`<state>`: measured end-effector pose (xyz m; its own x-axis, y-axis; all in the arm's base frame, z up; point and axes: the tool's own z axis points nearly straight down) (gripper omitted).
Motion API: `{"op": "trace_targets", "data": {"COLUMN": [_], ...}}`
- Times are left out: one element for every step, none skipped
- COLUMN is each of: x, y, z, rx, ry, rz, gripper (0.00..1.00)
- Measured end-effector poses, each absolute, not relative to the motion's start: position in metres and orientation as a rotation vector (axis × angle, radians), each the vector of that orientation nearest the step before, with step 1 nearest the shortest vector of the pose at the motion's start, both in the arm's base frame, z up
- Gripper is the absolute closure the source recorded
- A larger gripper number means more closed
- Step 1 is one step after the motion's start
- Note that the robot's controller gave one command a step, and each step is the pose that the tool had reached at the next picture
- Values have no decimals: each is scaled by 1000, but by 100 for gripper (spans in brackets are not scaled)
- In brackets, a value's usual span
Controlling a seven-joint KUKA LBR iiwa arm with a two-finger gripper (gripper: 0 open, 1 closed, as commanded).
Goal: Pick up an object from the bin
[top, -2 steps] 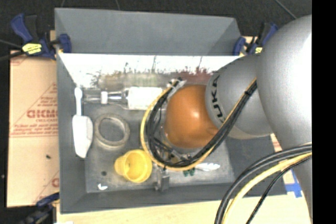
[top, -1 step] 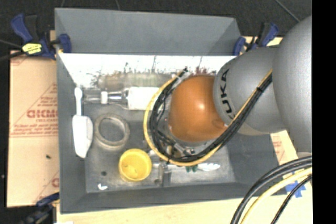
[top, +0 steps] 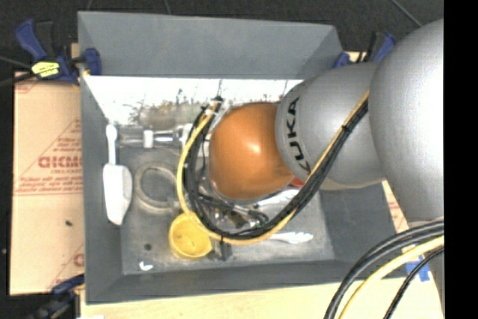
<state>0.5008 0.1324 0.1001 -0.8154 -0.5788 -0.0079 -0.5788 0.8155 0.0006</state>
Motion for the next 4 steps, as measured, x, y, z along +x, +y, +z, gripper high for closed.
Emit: {"op": "trace_targets", "data": {"x": [512,508,508,506], "y": [122,171,170,170], "z": [70,72,72,91], "rx": [-802,-1575,-1572,-1572], "ry": [3032,2695,2697,2702], "rz": [3,1,2,3], "gripper": [0,100,100,100]}}
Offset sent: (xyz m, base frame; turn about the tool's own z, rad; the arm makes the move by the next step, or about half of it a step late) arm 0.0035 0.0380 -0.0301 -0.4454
